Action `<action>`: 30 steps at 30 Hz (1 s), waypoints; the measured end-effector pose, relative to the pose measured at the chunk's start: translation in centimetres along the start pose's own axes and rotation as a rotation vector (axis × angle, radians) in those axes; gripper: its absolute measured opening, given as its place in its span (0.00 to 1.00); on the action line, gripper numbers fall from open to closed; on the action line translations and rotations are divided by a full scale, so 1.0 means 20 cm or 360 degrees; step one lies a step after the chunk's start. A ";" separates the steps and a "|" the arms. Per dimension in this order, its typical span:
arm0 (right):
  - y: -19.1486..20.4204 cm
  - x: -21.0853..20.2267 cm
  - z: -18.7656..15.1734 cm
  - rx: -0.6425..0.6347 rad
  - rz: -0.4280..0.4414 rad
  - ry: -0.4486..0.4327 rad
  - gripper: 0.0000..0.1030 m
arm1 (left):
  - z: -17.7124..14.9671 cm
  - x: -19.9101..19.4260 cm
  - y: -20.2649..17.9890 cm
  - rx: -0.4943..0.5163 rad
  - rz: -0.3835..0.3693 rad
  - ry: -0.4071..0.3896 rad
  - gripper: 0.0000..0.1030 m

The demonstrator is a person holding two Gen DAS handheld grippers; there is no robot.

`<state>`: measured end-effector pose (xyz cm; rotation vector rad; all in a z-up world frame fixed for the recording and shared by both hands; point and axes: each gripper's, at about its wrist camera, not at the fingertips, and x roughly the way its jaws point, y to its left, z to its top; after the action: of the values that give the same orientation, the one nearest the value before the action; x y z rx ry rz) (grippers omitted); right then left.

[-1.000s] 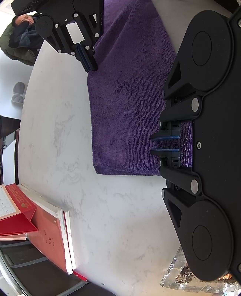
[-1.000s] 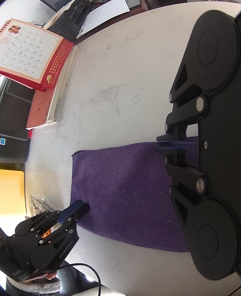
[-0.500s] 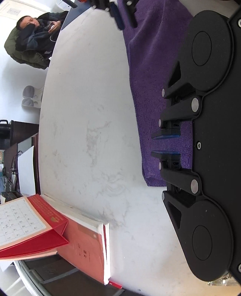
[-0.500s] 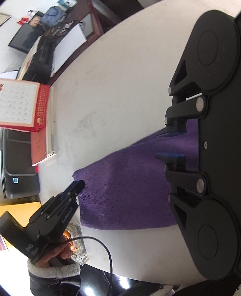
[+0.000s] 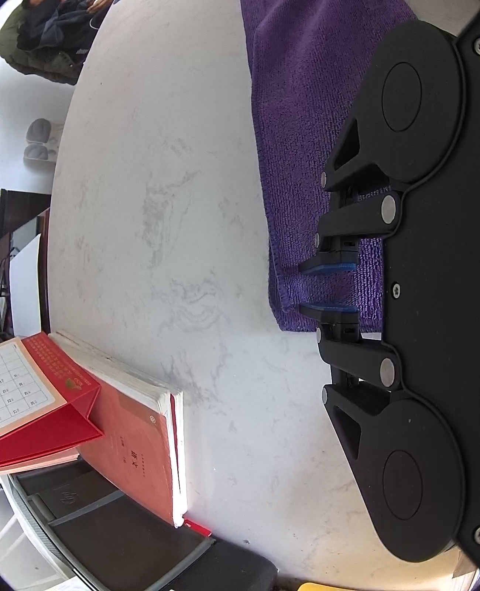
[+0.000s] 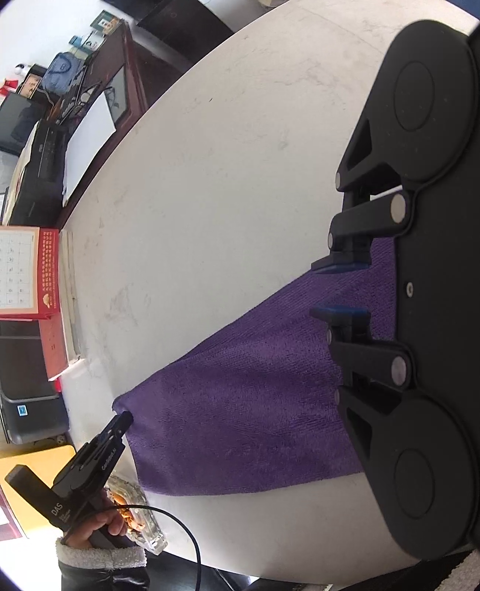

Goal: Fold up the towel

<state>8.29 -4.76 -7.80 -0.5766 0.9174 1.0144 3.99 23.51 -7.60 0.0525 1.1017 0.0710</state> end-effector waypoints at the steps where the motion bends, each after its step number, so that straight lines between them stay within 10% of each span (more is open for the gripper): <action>1: 0.00 0.02 0.01 -0.0044 0.0026 0.0009 0.16 | 0.00 0.00 0.00 0.0009 0.0005 0.0005 0.17; 13: 0.04 0.07 0.04 -0.0305 0.0173 0.0111 0.05 | 0.01 0.01 0.00 0.0046 0.0017 0.0027 0.21; 30: -0.02 0.08 0.04 -0.0305 -0.0008 0.0067 0.05 | 0.02 0.02 0.00 0.0075 0.0007 0.0037 0.21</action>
<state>9.35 -3.56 -8.80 -0.7623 0.8604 1.0964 4.42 23.61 -7.78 0.0966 1.1263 0.0494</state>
